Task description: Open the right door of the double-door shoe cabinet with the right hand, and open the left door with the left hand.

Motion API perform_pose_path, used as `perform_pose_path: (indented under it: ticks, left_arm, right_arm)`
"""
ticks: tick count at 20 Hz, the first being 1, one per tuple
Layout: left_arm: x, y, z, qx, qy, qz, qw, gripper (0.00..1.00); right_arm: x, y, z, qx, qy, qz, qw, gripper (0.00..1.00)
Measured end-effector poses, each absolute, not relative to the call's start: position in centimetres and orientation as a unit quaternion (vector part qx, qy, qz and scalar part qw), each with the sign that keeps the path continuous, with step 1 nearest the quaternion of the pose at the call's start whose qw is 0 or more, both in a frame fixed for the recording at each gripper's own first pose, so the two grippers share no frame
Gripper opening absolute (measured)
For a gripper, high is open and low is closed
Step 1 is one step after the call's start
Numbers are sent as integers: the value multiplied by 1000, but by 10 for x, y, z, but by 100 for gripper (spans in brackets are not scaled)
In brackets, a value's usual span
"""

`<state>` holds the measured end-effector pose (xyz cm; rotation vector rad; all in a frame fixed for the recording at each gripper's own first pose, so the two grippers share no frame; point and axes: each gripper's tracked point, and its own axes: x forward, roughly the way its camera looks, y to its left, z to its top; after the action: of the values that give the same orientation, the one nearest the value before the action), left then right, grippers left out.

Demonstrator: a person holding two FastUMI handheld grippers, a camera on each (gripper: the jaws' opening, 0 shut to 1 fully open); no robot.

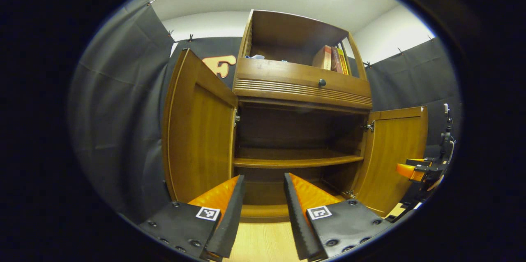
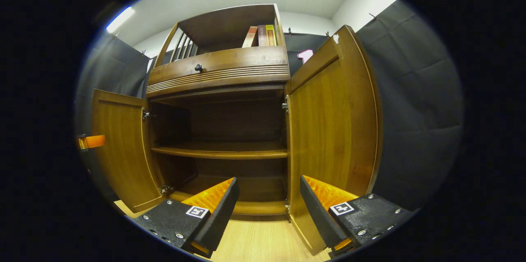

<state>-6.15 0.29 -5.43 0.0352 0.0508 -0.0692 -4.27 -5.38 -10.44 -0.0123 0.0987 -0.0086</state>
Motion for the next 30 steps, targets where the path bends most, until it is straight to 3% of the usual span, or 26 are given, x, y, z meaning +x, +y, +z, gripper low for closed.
perform_pose_path:
  ticks: [2,3,5,6,7,9,20,21,22,30]
  left_arm:
    - [-53,3,-54,11,26,-26,999,65]
    - [-49,3,-54,9,26,-23,999,68]
    - [-41,4,-55,5,28,-17,999,74]
    - [-37,5,-56,5,30,-15,999,88]
    - [-35,3,-57,5,32,-15,999,81]
    - [-30,0,-63,4,38,-13,999,98]
    - [-28,-10,-55,33,18,-19,999,96]
    - [-29,-11,-54,34,14,-19,999,95]
    - [-30,-10,-53,36,12,-17,999,95]
    - [-38,-5,-42,44,-9,-8,999,96]
  right_arm:
    - [-43,-58,-100,-7,46,-8,999,92]
    - [-44,-60,-98,-8,45,-10,999,100]
    - [-43,-65,-95,-11,42,-14,999,100]
    - [-43,-66,-94,-11,41,-16,999,100]
    - [-42,-67,-93,-12,40,-17,999,100]
    - [-42,-69,-92,-12,40,-18,999,100]
    - [-38,-74,-96,-13,41,-24,999,100]
    - [-39,-73,-95,-13,40,-23,999,92]
    - [-39,-73,-96,-14,40,-23,999,100]
    - [-41,-70,-93,-14,39,-22,999,100]
